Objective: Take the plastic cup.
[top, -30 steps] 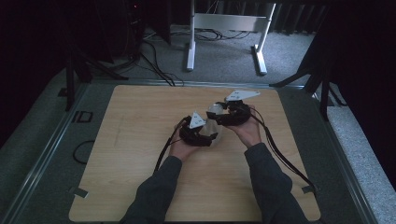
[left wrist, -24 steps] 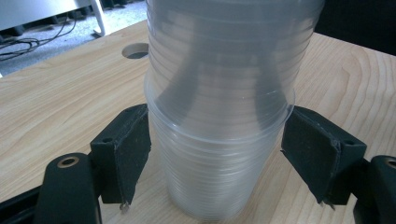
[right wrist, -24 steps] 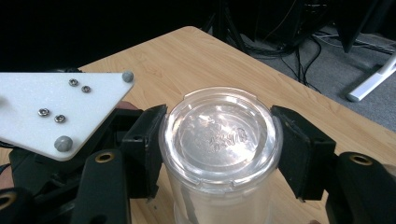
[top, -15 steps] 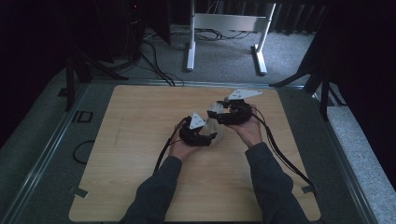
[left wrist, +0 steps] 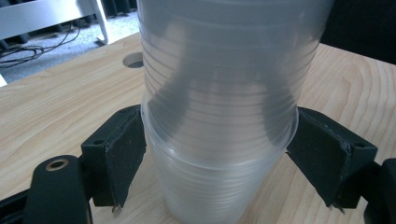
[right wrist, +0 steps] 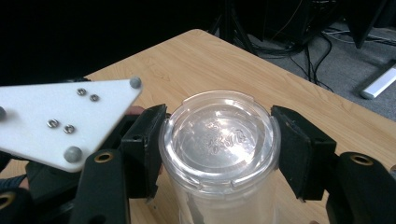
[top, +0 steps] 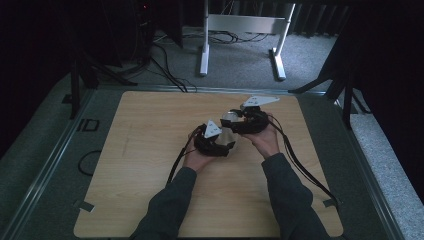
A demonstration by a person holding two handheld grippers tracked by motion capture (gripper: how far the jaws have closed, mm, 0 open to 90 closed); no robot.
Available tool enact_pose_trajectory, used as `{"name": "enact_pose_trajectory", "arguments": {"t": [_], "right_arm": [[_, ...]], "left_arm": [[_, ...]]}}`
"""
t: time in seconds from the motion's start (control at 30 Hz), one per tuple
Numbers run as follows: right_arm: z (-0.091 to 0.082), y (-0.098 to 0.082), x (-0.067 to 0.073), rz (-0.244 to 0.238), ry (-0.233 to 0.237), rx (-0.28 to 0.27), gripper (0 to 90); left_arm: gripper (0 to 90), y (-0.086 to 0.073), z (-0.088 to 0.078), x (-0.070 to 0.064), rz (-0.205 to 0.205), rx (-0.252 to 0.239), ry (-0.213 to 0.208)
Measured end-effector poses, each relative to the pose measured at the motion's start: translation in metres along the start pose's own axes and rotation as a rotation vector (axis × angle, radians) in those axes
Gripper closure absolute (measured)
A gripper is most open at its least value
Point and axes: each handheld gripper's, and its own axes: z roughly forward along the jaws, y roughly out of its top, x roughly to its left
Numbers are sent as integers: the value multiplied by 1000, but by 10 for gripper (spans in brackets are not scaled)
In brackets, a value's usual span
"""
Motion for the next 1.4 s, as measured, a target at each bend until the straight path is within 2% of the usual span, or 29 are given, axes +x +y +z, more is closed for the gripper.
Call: {"name": "enact_pose_trajectory", "arguments": {"t": [0.23, 0.6, 0.87, 1.4], "right_arm": [[0, 0, 0, 5, 4, 0, 384], [0, 0, 0, 0, 12, -5, 384], [-4, 2, 0, 7, 24, -36, 385], [-8, 6, 1, -17, 14, -22, 401]], "left_arm": [[199, 0, 3, -3, 1, 2, 6], [202, -2, 5, -2, -24, 7, -2], [205, -2, 5, -2, -15, 11, 6], [204, -2, 4, -3, -9, 18, 5]]}}
